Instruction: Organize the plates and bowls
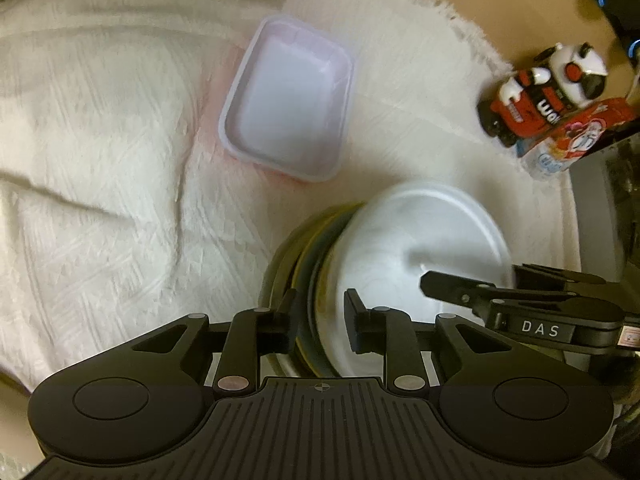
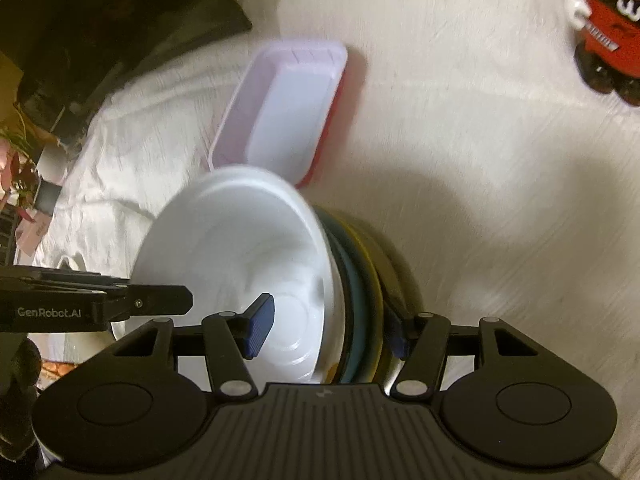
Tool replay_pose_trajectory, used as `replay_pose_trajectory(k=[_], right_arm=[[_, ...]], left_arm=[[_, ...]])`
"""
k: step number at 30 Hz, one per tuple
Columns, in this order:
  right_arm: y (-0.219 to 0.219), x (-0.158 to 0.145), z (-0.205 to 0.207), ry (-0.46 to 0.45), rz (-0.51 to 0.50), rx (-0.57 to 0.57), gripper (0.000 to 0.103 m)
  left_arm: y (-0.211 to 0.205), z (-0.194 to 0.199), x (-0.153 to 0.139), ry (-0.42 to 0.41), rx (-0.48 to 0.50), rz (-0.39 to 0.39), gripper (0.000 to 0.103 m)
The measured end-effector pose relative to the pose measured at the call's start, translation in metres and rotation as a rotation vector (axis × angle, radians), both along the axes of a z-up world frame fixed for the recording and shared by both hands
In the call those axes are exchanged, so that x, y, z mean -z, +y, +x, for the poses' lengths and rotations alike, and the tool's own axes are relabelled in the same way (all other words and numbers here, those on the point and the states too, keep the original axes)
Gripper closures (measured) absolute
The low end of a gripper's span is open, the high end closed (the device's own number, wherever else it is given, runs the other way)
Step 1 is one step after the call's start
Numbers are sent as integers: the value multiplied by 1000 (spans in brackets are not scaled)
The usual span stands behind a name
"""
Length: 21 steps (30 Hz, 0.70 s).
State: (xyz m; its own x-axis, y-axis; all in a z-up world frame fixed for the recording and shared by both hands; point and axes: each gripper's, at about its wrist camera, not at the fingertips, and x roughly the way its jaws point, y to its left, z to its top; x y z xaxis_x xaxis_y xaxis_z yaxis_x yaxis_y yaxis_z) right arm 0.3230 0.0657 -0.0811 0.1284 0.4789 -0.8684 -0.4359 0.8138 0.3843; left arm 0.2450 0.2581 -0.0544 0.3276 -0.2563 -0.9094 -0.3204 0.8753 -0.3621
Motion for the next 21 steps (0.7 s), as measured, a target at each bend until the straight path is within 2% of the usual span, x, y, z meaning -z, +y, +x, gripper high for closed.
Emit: replay_pose_trajectory(k=[2, 6, 8, 10, 16, 19, 21], right_arm=[[-3, -8, -4, -61, -6, 14, 44], [-4, -23, -14, -109, 23, -5, 44], [1, -31, -21, -180, -2, -12, 44], [4, -36, -26, -246, -47, 3, 44], [-5, -29, -25, -251, -96, 76, 44], [-17, -33, -27, -289, -88, 167, 44], [-29, -38, -30, -310, -58, 245, 43]], left_arm=[[3, 1, -6, -18, -1, 5, 77], [3, 3, -12, -50, 41, 50, 77], [0, 4, -10, -51, 64, 61, 77], [-1, 4, -6, -50, 86, 34, 77], [5, 6, -5, -65, 101, -26, 78], [9, 5, -11, -93, 95, -37, 79], [9, 3, -14, -102, 107, -13, 78]])
